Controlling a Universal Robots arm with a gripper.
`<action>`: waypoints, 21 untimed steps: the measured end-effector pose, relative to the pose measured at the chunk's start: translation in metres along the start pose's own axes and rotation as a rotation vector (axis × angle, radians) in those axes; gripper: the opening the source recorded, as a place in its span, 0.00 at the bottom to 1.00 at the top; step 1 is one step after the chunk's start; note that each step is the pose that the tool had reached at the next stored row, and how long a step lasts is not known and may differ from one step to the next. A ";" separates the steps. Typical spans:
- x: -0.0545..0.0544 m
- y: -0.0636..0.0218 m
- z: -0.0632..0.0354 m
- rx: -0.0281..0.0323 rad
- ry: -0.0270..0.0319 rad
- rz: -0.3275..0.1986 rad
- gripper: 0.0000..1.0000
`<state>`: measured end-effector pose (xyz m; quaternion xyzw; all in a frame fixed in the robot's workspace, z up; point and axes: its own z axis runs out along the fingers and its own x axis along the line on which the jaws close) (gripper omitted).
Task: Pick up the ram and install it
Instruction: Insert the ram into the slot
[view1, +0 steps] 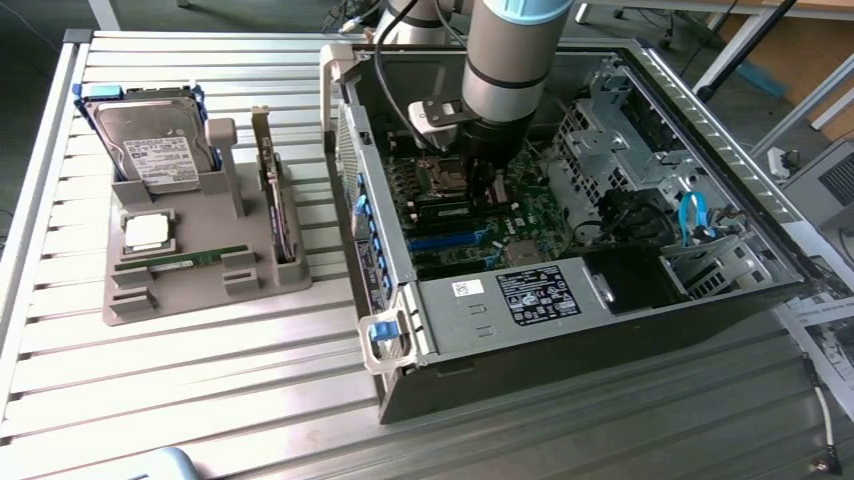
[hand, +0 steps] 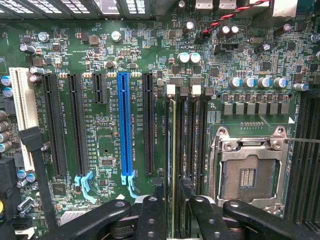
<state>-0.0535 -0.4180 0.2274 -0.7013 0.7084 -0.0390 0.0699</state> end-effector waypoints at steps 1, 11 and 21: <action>0.000 0.0000 0.0000 0.0000 0.0030 0.000 0.26; -0.001 -0.0027 -0.0177 0.0000 0.0210 -0.003 0.26; -0.004 -0.0050 -0.0324 -0.0001 0.0211 -0.003 0.12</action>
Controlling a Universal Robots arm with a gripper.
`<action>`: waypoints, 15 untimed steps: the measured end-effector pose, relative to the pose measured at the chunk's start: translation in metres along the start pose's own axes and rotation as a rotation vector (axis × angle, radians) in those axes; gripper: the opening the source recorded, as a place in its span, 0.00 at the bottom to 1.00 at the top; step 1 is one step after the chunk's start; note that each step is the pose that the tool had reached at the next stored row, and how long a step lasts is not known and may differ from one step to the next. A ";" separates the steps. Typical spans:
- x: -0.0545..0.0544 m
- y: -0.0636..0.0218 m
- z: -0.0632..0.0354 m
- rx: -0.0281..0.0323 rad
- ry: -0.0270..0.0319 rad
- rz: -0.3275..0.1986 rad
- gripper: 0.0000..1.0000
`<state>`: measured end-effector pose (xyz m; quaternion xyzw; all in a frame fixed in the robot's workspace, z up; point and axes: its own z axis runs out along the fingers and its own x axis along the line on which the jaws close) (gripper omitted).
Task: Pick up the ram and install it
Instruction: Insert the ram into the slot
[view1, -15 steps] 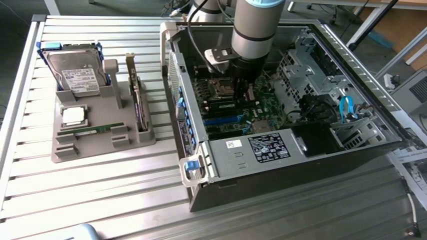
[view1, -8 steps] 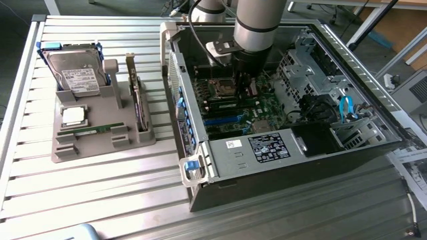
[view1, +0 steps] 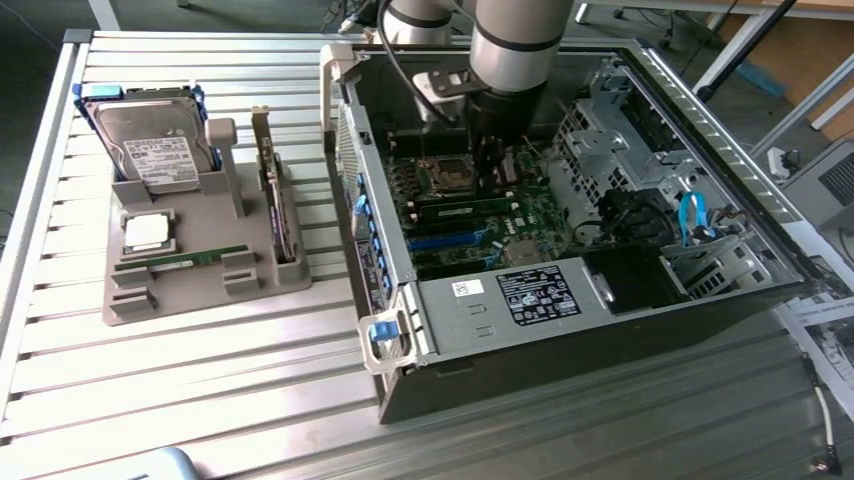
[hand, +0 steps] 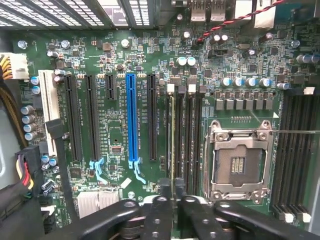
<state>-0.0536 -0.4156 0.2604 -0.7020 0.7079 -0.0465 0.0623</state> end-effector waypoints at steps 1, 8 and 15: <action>0.000 0.0000 -0.0004 0.0001 -0.0001 0.000 0.11; 0.000 -0.0002 -0.0004 -0.0383 0.0005 0.001 0.11; 0.000 -0.0003 0.0008 -0.1209 0.0010 0.003 0.11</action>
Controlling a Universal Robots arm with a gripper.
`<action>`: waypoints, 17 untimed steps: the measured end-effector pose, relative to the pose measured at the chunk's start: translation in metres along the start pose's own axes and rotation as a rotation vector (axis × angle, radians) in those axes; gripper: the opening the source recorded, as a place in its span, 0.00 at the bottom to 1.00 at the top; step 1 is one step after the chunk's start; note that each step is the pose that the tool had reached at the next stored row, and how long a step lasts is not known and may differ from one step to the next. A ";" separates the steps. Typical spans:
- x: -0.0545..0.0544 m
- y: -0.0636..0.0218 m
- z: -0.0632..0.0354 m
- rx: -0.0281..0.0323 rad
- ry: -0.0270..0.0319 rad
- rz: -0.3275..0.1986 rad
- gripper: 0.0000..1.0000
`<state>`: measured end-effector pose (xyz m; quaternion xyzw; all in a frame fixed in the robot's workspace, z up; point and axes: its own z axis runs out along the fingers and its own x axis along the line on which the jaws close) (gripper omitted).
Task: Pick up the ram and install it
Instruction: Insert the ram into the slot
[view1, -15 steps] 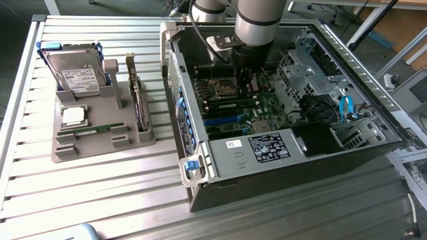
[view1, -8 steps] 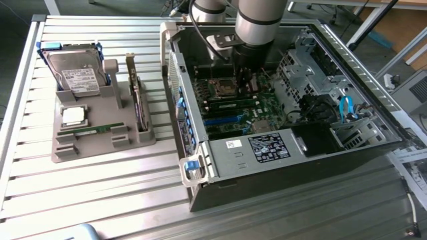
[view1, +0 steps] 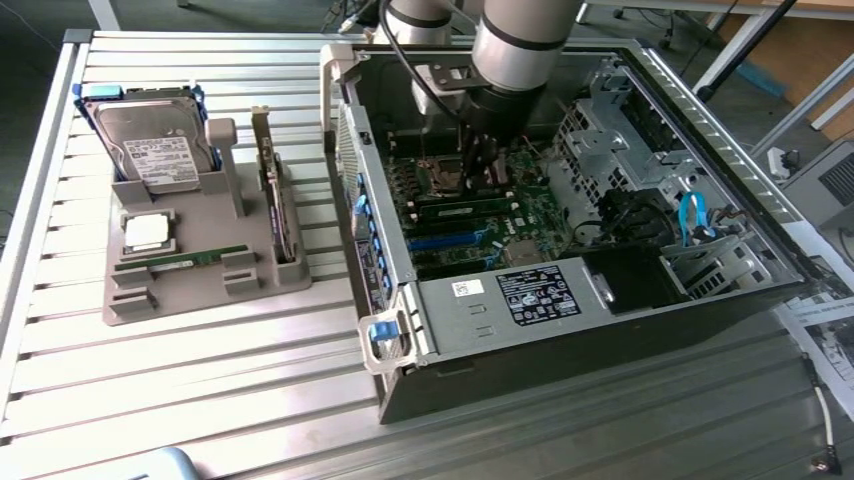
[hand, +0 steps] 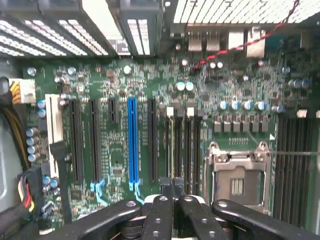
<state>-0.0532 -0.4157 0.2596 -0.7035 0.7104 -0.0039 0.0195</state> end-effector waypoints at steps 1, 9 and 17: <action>0.000 0.0000 0.0001 -0.0095 0.0003 0.000 0.11; 0.000 -0.0017 0.0003 -0.0123 0.0000 0.000 0.11; 0.000 -0.0300 0.0011 -0.0134 0.0002 0.000 0.11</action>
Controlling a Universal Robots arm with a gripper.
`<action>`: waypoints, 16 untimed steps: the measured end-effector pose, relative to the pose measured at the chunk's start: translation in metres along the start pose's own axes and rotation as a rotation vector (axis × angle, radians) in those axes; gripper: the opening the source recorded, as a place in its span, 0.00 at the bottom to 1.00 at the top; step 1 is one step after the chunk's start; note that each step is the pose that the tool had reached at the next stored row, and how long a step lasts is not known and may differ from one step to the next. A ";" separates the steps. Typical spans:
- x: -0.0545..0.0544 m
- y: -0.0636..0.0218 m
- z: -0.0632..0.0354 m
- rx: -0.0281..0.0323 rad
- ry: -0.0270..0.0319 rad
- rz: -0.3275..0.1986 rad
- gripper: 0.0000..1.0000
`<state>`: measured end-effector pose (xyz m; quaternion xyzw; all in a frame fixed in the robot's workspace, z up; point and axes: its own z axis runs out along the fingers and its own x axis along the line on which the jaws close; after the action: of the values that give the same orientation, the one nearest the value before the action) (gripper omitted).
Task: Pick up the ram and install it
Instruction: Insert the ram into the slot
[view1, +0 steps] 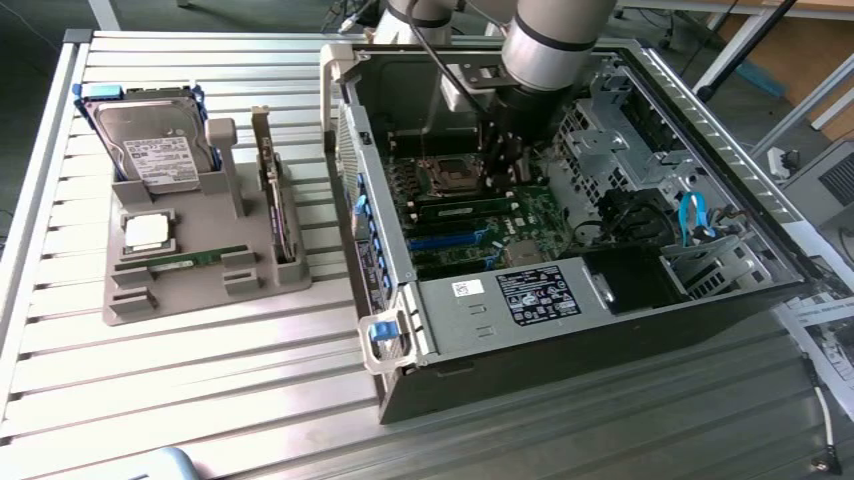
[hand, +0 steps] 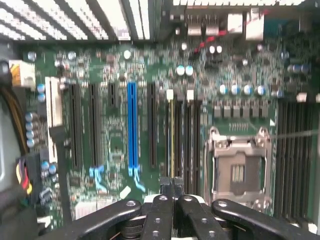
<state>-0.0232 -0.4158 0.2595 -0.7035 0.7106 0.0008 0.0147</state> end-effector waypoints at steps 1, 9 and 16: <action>0.000 -0.0044 0.0001 -0.0002 0.0000 0.000 0.11; 0.000 -0.0276 0.0008 -0.0007 0.0003 0.000 0.11; 0.000 -0.0415 0.0017 -0.0007 0.0002 0.000 0.11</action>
<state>0.0183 -0.4157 0.2586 -0.7034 0.7106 0.0009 0.0144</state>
